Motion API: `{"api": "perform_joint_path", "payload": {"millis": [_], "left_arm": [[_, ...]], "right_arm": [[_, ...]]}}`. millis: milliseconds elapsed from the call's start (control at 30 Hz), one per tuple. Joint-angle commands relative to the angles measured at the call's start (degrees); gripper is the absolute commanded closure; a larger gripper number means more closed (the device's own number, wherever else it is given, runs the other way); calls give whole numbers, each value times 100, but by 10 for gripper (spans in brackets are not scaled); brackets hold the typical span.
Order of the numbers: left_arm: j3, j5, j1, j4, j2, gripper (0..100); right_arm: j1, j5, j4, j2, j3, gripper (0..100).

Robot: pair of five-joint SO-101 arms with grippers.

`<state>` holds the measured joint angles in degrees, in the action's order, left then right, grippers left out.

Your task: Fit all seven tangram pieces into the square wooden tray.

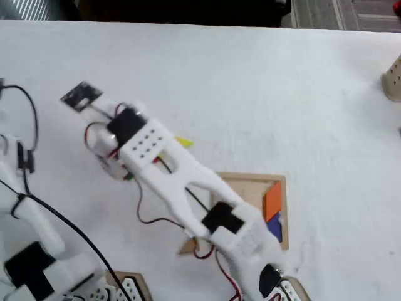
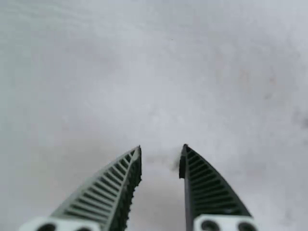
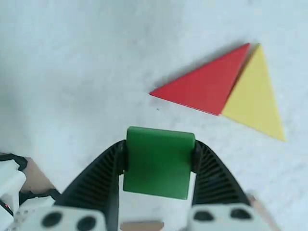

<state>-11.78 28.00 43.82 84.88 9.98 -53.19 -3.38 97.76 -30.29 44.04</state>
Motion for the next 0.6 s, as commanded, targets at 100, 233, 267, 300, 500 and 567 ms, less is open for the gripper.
{"api": "perform_joint_path", "payload": {"millis": [100, 233, 267, 300, 500, 567], "left_arm": [[-2497, -870, -593, -1354, 1543, 860], [-3499, -967, -866, -1829, 1701, 860], [-3692, -967, -954, -1925, 1701, 860], [-3877, -967, -1024, -2031, 1701, 860], [-4976, -712, -1666, -2813, 1727, 860], [-4985, -475, -1736, -2892, 1745, 861]], "right_arm": [[1033, -387, 40, 2466, -1758, 981], [1569, -404, -136, 3477, -3024, 981], [1727, -519, -224, 3705, -3376, 981], [1895, -686, -347, 3916, -3736, 981], [2826, -1793, -998, 5209, -5952, 981], [3046, -2057, -1385, 5613, -6769, 981]]}}
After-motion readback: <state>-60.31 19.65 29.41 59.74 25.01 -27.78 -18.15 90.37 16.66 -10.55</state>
